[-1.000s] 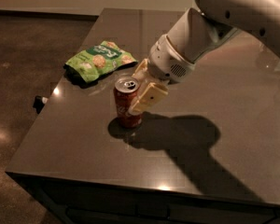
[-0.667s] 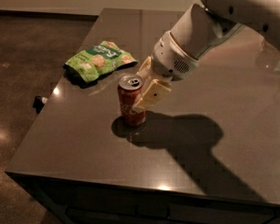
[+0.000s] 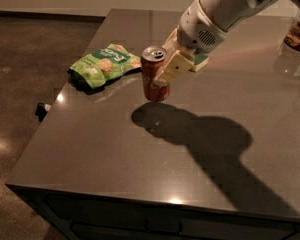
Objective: Move coke can near sponge
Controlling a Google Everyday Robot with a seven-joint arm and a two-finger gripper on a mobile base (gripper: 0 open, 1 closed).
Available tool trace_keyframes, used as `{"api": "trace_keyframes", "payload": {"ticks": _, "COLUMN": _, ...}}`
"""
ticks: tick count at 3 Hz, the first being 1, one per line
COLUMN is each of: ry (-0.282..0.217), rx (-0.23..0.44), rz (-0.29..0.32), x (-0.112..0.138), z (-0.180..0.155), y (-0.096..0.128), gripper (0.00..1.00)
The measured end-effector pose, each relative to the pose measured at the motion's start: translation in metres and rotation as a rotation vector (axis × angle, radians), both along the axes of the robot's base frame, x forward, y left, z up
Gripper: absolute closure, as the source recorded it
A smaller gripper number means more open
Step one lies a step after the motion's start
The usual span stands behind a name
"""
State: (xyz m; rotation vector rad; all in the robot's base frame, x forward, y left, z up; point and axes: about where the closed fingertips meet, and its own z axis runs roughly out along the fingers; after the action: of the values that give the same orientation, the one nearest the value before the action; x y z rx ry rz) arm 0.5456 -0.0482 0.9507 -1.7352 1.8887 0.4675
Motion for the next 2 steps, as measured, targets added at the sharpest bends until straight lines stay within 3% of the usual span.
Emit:
{"api": "trace_keyframes", "payload": {"ticks": 1, "ry": -0.079, "rx": -0.002, "rz": -0.121, "x": 0.043, "z": 0.025, "y": -0.033, "gripper": 1.0}}
{"api": "trace_keyframes", "payload": {"ticks": 2, "ry": -0.134, "rx": -0.011, "rz": -0.28, "x": 0.091, "z": 0.037, "y": -0.089, "gripper": 1.0}}
